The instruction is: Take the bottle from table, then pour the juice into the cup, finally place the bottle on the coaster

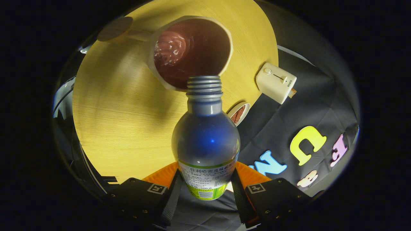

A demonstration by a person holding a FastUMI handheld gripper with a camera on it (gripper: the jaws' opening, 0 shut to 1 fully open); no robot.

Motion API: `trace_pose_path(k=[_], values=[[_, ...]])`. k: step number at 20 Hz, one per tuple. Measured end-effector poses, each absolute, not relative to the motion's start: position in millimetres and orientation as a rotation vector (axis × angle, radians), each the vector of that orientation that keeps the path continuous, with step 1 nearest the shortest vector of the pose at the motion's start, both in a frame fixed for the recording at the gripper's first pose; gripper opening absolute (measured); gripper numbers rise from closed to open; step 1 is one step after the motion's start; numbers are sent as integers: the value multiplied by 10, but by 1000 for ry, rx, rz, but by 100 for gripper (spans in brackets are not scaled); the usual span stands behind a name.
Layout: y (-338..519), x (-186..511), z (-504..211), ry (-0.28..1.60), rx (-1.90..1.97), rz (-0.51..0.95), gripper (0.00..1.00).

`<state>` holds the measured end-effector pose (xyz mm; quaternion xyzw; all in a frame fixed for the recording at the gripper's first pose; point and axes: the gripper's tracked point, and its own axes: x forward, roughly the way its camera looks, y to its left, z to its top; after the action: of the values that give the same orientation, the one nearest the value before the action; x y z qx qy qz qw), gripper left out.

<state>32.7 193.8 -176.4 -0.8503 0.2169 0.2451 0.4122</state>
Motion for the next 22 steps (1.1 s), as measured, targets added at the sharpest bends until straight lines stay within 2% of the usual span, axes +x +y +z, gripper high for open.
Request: trace_pose_path(k=[22], values=[[1717, 97, -2373, 635, -1342, 776, 76]])
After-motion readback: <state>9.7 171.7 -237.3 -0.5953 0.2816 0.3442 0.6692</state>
